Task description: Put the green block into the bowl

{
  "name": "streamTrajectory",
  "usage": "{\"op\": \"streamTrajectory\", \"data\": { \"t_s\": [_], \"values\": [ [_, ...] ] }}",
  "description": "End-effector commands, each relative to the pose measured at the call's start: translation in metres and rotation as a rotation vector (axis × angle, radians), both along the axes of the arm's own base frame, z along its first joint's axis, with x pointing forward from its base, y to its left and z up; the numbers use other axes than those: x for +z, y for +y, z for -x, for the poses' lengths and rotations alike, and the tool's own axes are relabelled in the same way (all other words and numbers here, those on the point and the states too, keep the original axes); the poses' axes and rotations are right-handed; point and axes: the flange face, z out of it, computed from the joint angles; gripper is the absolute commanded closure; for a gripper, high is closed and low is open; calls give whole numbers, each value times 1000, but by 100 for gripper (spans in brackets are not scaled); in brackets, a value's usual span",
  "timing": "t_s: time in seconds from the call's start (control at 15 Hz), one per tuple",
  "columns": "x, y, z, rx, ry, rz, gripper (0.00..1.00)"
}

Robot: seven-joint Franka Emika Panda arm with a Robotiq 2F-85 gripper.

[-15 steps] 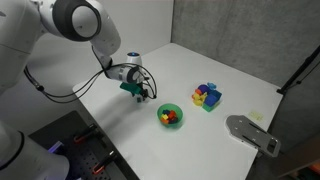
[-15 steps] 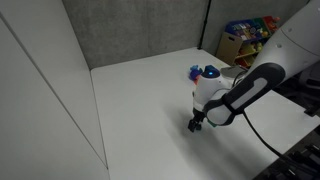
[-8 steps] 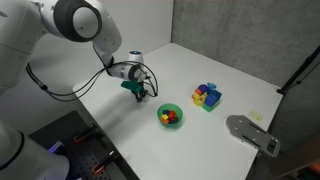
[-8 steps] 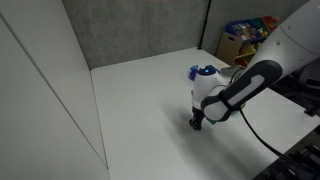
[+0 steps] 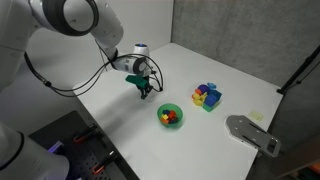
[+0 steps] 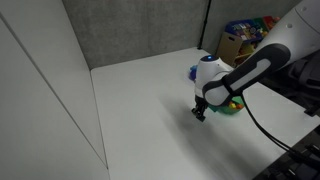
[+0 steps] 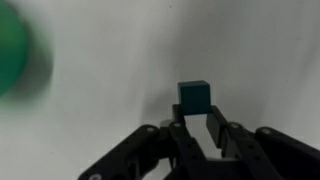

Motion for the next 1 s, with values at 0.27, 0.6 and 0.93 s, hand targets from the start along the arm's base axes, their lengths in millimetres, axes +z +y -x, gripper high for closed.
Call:
{"op": "streamTrajectory", "data": {
  "t_s": [0.27, 0.6, 0.93],
  "values": [
    [78, -83, -16, -153, -41, 53, 90],
    [109, -151, -5, -266, -56, 94, 90],
    [128, -193, 14, -352, -57, 120, 30]
  ]
}}
